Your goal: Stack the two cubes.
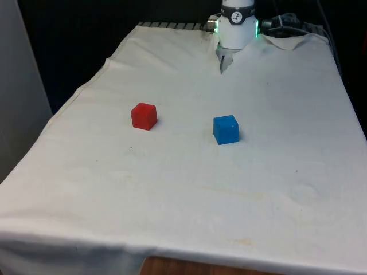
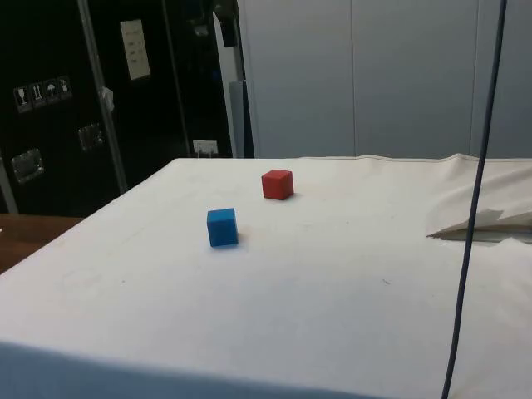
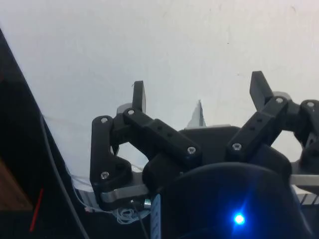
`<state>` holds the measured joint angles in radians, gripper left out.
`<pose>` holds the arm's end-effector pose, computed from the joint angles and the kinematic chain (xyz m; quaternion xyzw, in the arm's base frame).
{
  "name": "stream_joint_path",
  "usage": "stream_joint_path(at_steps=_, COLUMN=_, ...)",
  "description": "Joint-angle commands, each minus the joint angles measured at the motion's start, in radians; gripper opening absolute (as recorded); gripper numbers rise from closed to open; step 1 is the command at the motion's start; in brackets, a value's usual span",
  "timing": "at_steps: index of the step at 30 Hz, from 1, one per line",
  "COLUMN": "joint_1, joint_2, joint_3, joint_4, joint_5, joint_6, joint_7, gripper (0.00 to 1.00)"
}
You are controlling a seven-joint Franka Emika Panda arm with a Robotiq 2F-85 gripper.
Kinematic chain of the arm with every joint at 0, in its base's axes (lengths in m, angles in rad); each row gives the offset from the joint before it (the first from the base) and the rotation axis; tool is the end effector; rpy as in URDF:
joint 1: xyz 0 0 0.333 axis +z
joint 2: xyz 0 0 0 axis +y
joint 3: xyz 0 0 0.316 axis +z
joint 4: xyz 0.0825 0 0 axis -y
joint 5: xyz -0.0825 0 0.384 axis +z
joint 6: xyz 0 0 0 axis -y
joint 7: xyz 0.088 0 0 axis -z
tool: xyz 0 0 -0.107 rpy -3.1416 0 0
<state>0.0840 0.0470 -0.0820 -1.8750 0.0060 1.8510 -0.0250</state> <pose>0.5664 0.0022 0.4772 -0.9993 -0.0125 0.0354 0.0013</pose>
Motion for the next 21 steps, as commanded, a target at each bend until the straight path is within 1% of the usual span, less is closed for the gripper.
stream_joint_path(at_steps=1, joint_1=0.0, joint_2=0.0, joint_3=0.0, joint_4=-0.003, joint_5=-0.001, joint_6=0.001, joint_7=0.0, gripper=1.0)
stream_joint_path(at_steps=5, joint_1=0.001, joint_2=-0.014, joint_3=0.001, joint_4=-0.034, joint_5=-0.015, joint_6=0.034, joint_7=0.006, gripper=1.0)
stream_joint_path(at_steps=7, joint_1=0.001, joint_2=-0.015, joint_3=0.001, joint_4=-0.038, joint_5=-0.023, joint_6=0.041, joint_7=0.008, gripper=1.0)
stream_joint_path(at_steps=8, joint_1=0.0, joint_2=-0.01, joint_3=0.0, joint_4=-0.031, joint_5=-0.014, joint_6=0.029, joint_7=0.002, gripper=1.0)
stream_joint_path(at_steps=10, joint_1=0.0, joint_2=-0.014, joint_3=0.0, joint_4=-0.042, joint_5=-0.033, joint_6=0.051, joint_7=0.009, gripper=1.0)
stream_joint_path(at_steps=12, joint_1=-0.001, joint_2=-0.014, joint_3=-0.001, joint_4=-0.044, joint_5=-0.037, joint_6=0.054, joint_7=0.009, gripper=1.0)
stream_joint_path(at_steps=16, joint_1=-0.002, joint_2=-0.011, joint_3=-0.009, joint_4=-0.053, joint_5=-0.05, joint_6=0.075, joint_7=0.005, gripper=1.0)
stream_joint_path(at_steps=17, joint_1=0.0, joint_2=-0.01, joint_3=-0.007, joint_4=-0.046, joint_5=-0.042, joint_6=0.059, joint_7=0.004, gripper=1.0)
stream_joint_path(at_steps=18, joint_1=-0.002, joint_2=-0.01, joint_3=-0.012, joint_4=-0.056, joint_5=-0.052, joint_6=0.08, joint_7=0.003, gripper=1.0)
stream_joint_path(at_steps=21, joint_1=-0.004, joint_2=-0.009, joint_3=-0.023, joint_4=-0.067, joint_5=-0.053, joint_6=0.102, joint_7=-0.006, gripper=1.0)
